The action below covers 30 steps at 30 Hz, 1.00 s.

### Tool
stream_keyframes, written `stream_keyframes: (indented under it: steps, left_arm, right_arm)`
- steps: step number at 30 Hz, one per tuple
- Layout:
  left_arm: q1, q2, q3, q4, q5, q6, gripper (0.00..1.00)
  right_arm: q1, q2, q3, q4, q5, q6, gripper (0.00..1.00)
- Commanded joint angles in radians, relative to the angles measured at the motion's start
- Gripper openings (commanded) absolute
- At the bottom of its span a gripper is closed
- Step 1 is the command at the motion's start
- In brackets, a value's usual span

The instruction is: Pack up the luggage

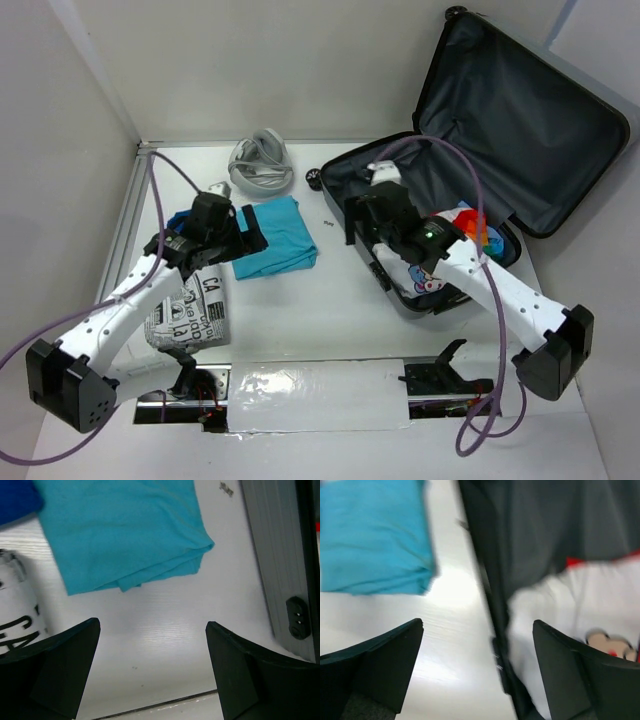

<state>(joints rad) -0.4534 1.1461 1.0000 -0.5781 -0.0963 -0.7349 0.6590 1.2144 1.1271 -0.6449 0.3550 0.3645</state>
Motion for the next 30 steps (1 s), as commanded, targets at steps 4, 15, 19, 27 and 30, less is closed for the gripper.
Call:
stream_keyframes:
  steps: [4, 15, 19, 27, 30]
  left_arm:
    - [0.116, -0.121, 0.054, -0.275, -0.13, -0.141, 1.0]
    - [0.163, -0.437, 0.146, -0.46, -0.322, -0.247, 1.0]
    - [0.163, -0.47, 0.132, -0.496, -0.31, -0.236, 1.0]
    - [0.163, -0.499, 0.123, -0.496, -0.292, -0.204, 1.0]
    - [0.163, -0.509, 0.114, -0.496, -0.273, -0.193, 1.0]
  right_arm:
    - [0.226, 0.252, 0.201, 0.195, 0.075, -0.186, 0.99]
    - [0.258, 0.693, 0.426, 0.501, -0.496, -0.19, 1.0]
    - [0.315, 0.902, 0.607, 0.504, -0.602, -0.136, 1.0]
    - [0.36, 1.109, 0.792, 0.51, -0.668, -0.069, 1.0]
    - [0.379, 1.201, 0.859, 0.496, -0.677, -0.044, 1.0]
